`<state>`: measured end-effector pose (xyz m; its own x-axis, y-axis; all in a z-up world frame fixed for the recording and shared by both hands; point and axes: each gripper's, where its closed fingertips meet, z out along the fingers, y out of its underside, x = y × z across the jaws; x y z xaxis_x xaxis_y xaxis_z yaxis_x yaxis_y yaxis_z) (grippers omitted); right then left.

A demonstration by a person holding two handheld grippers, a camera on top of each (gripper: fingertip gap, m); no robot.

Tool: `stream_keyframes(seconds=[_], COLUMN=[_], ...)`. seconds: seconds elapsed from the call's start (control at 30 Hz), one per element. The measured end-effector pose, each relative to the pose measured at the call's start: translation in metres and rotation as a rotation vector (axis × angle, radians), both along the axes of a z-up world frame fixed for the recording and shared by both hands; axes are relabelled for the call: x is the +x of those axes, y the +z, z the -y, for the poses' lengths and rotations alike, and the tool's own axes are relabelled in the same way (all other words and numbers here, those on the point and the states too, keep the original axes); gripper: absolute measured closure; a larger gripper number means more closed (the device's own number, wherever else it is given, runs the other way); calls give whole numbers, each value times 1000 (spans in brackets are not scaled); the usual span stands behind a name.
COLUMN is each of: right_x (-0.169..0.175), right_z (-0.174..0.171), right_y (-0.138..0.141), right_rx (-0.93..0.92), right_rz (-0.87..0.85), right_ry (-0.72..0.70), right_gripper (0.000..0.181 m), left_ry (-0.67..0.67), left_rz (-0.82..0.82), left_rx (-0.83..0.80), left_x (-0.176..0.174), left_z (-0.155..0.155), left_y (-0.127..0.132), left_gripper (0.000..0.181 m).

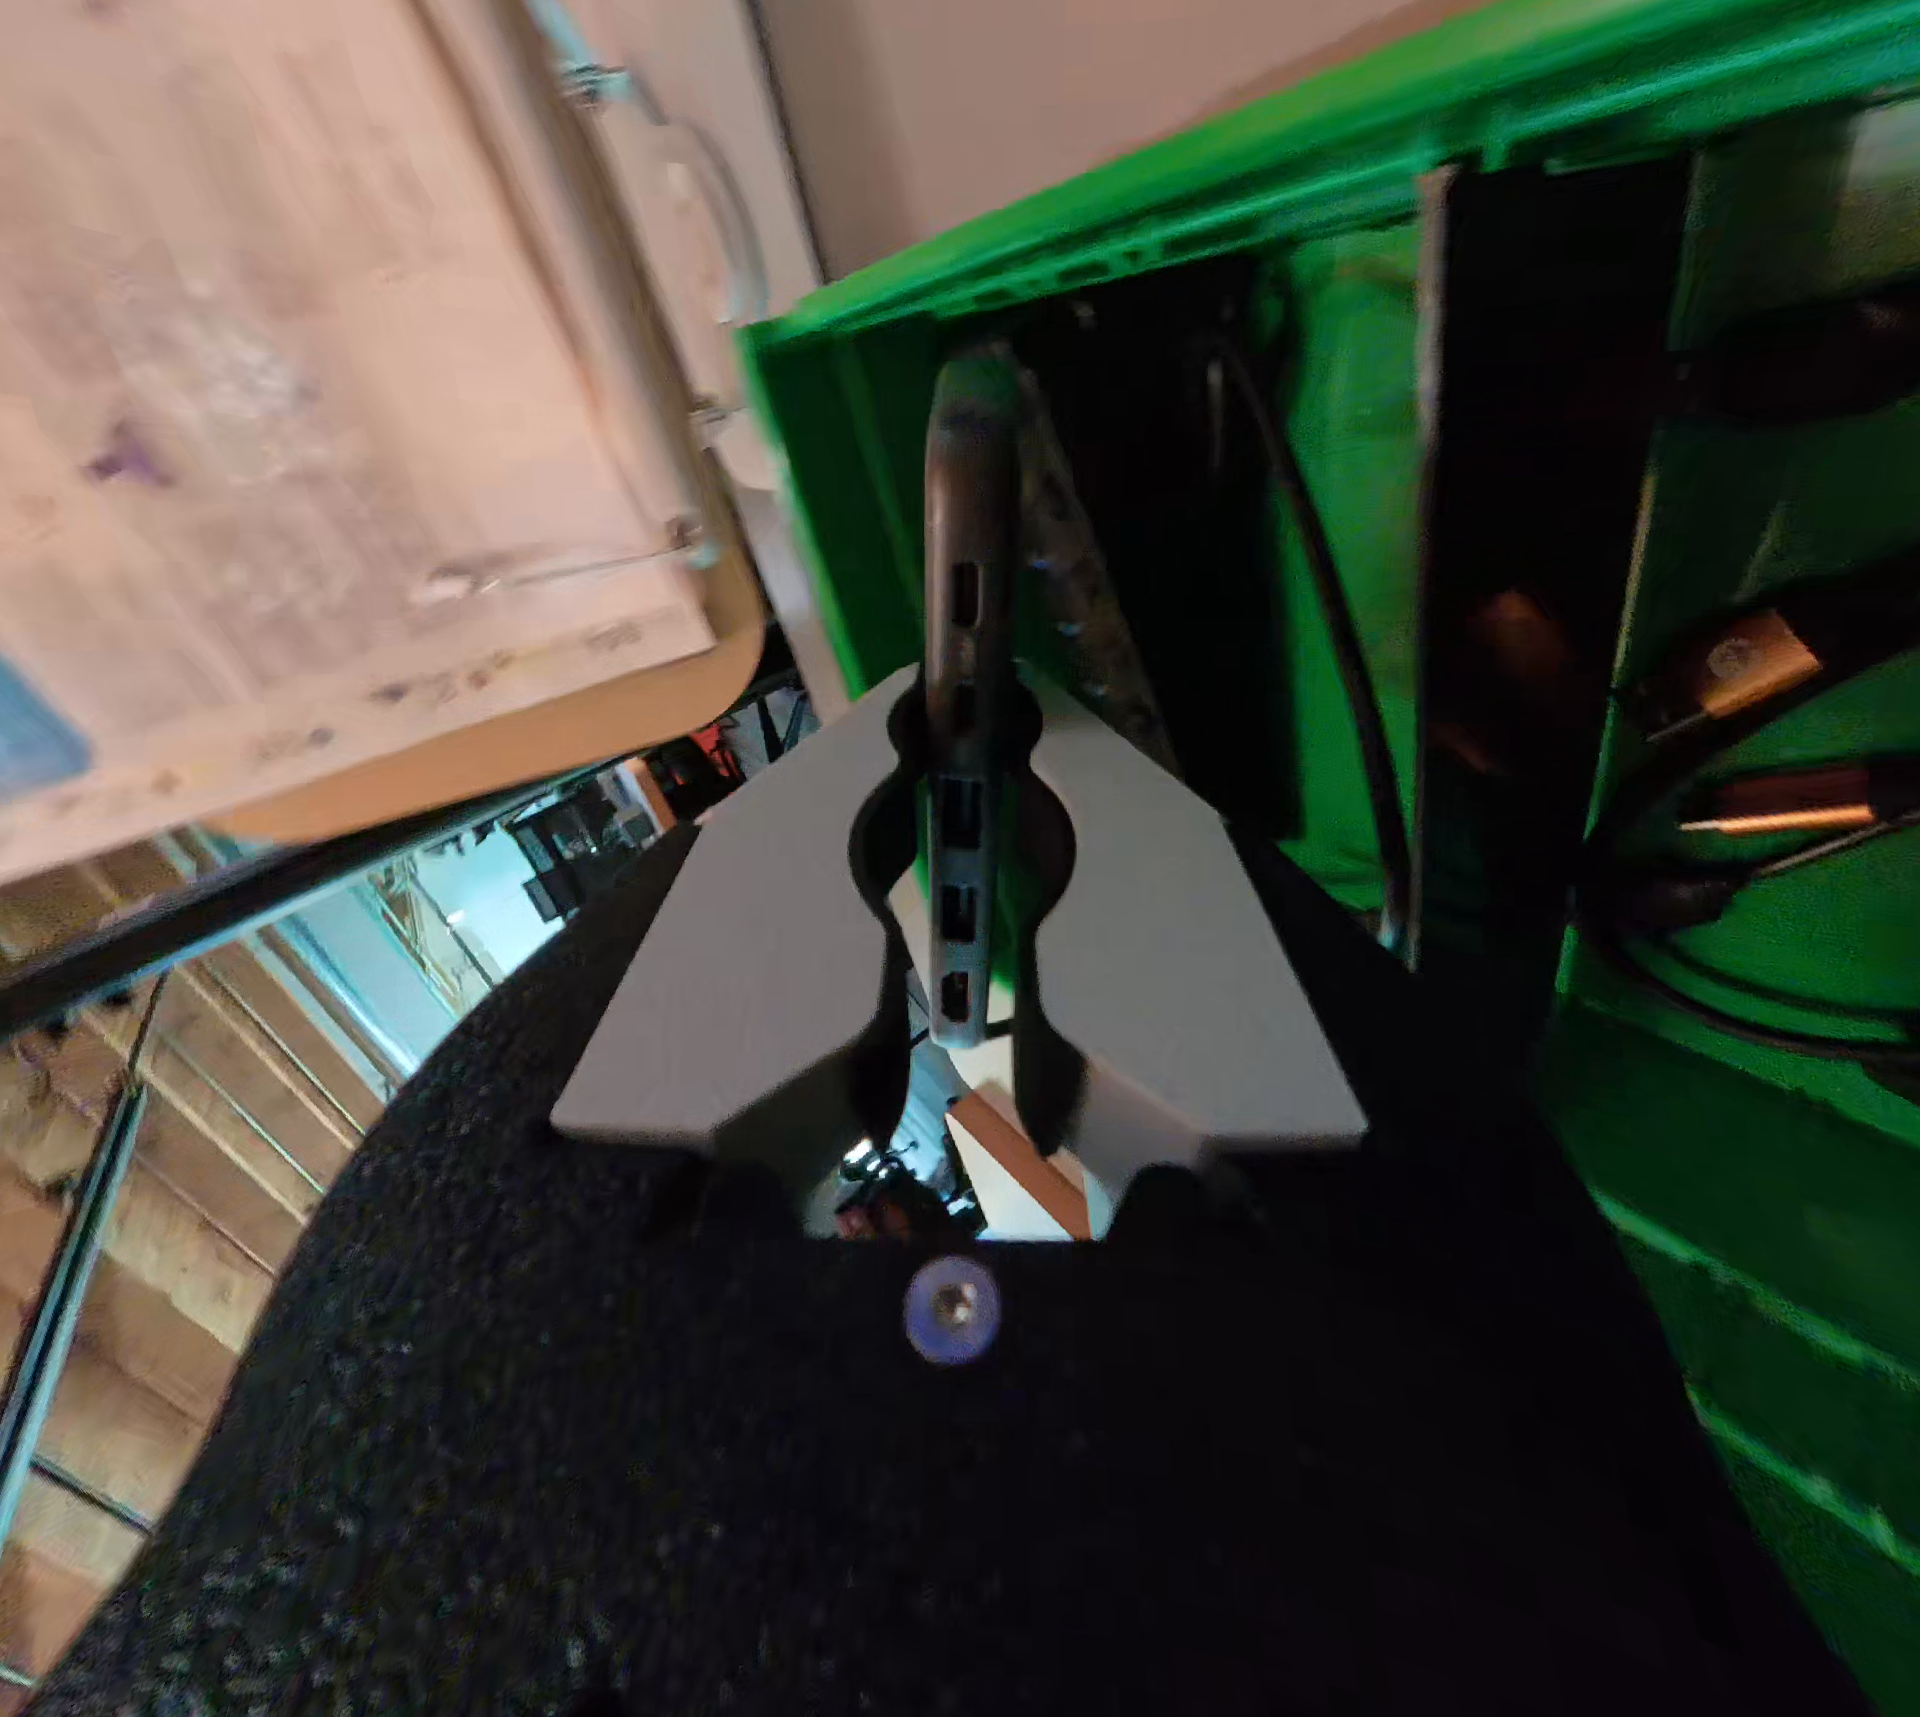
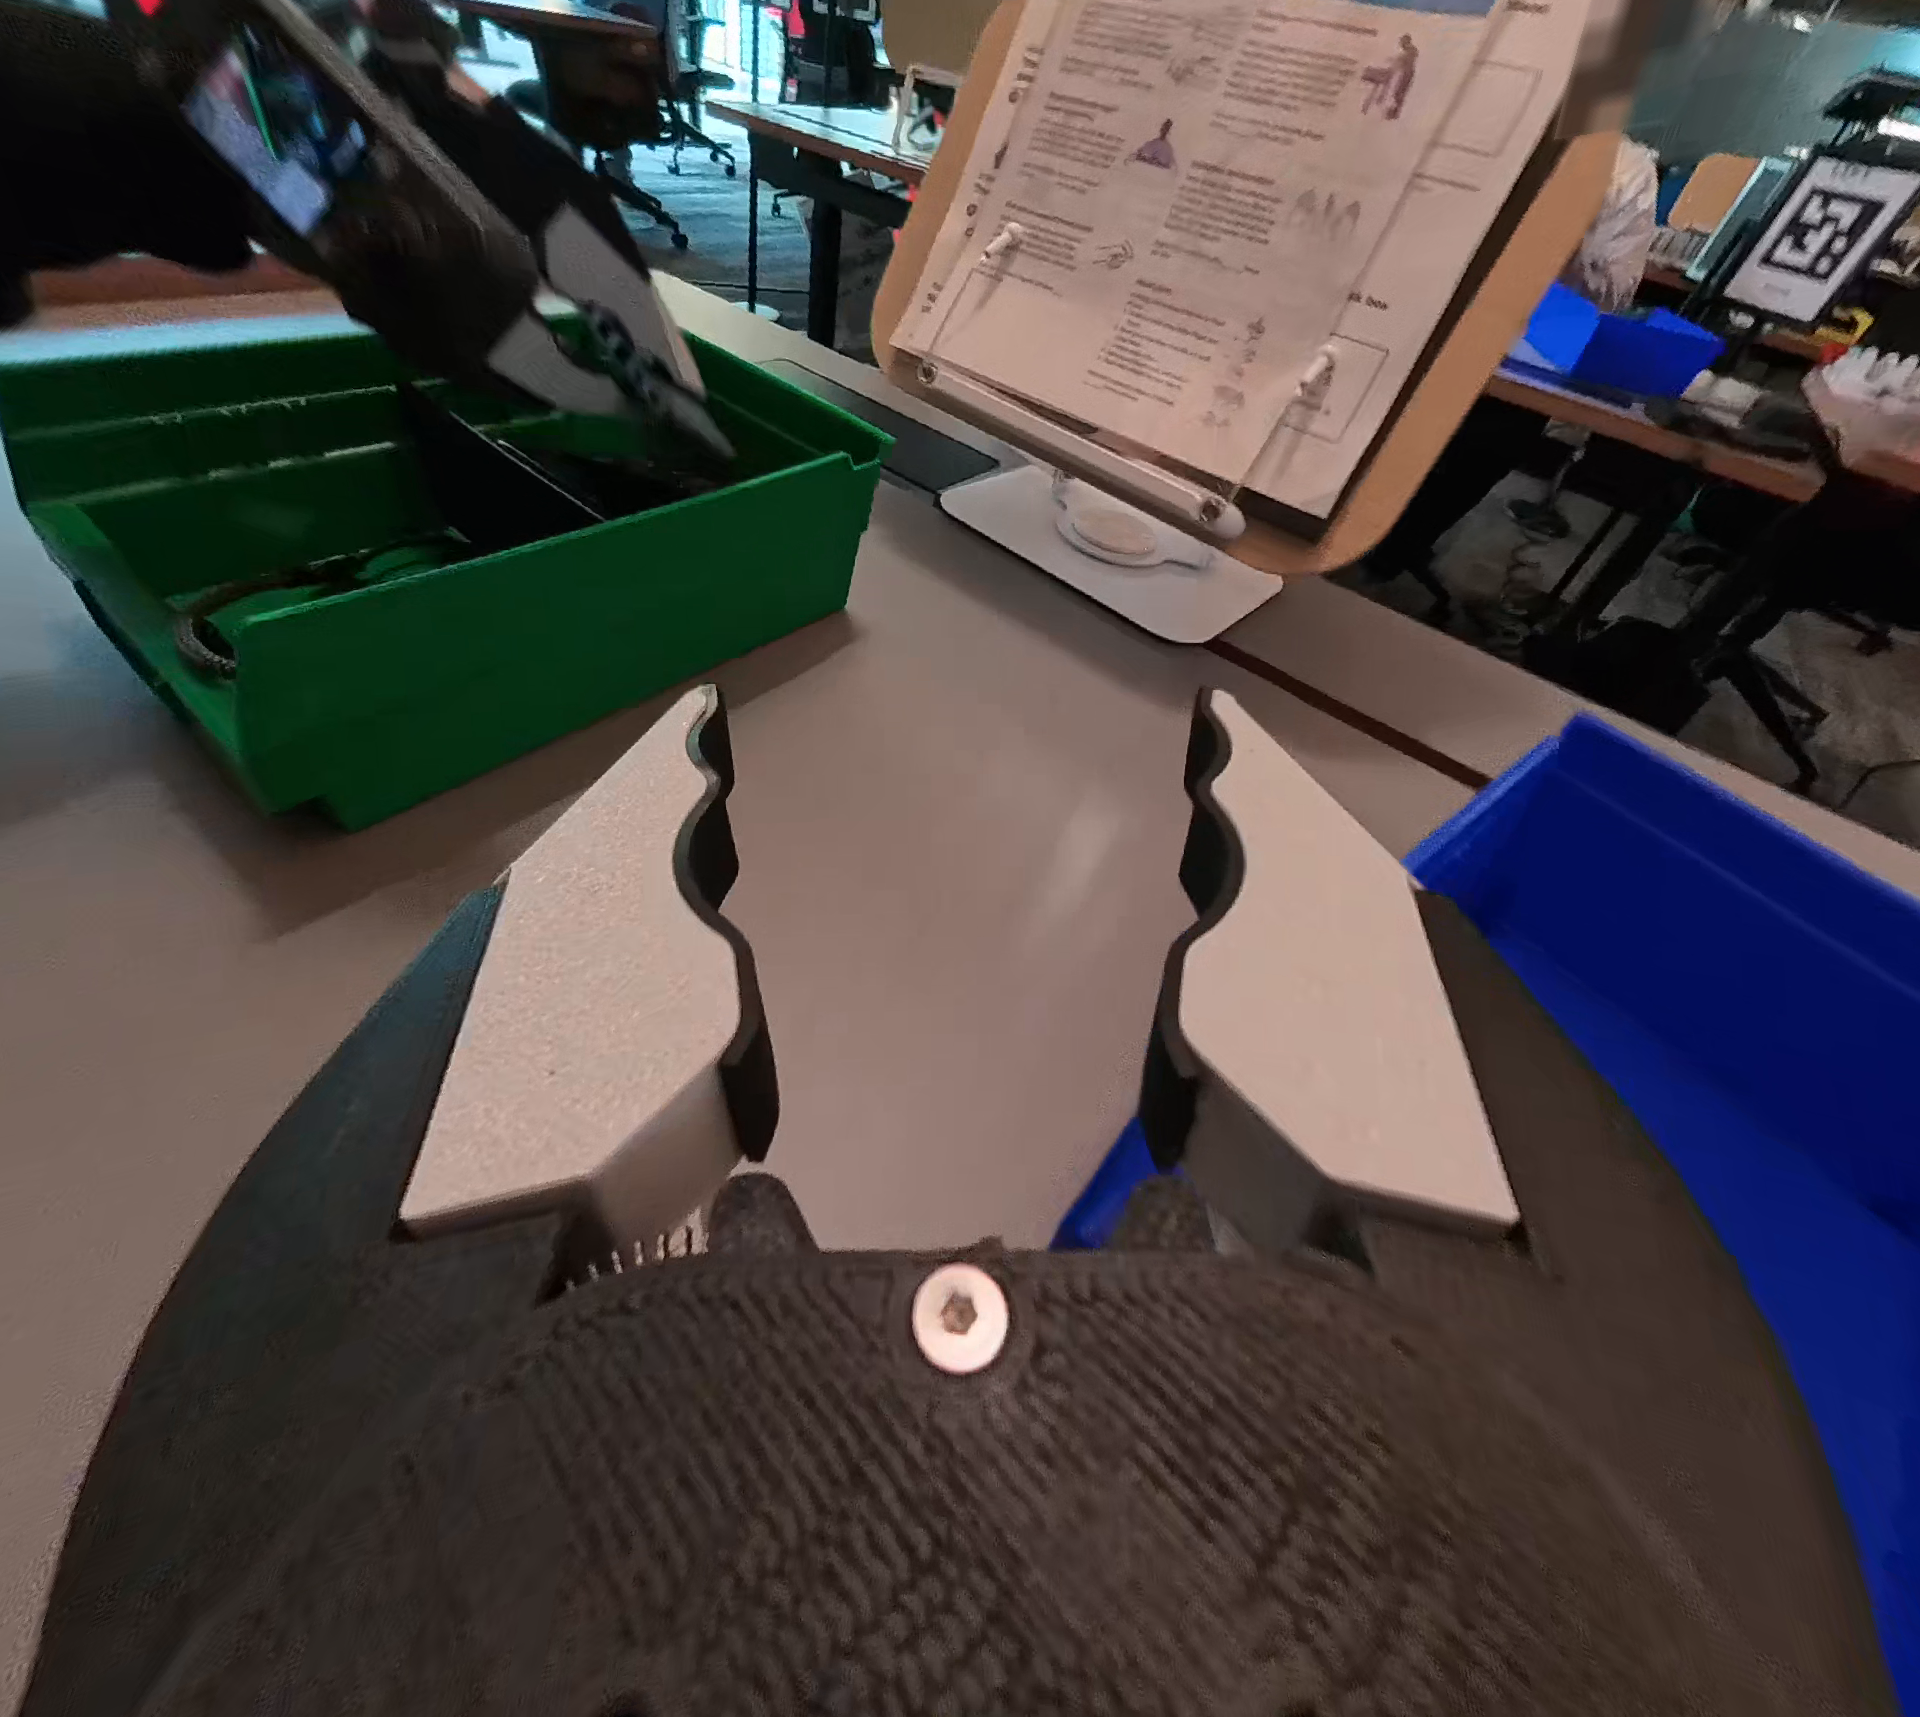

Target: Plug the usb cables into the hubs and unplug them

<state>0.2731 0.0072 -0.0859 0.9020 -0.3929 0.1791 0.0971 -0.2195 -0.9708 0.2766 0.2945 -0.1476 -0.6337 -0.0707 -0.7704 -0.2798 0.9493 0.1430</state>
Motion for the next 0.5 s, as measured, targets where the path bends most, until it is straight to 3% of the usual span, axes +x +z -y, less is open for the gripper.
stream_keyframes(seconds=[0.03,0.17,0.33,0.4,0.5], right_x=[-4,-28,-75,-90,-102], right_z=[-6,-32,-57,-59,-49], right_y=[2,20,43,54,91], right_rx=[0,78,134,164,351], right_rz=[22,99,226,234,183], right_ry=[11,60,182,220,206], right_gripper=[95,106,110,106,98], left_ry=[8,-46,-201,-295,-379], left_rz=[41,278,645,644,602], left_rx=[-32,-186,-316,-404,-386], left_x=[-5,-22,-56,-70,-76], left_z=[2,29,95,134,179], left_y=[18,113,255,275,257], left_gripper=[171,172,172,172,172])
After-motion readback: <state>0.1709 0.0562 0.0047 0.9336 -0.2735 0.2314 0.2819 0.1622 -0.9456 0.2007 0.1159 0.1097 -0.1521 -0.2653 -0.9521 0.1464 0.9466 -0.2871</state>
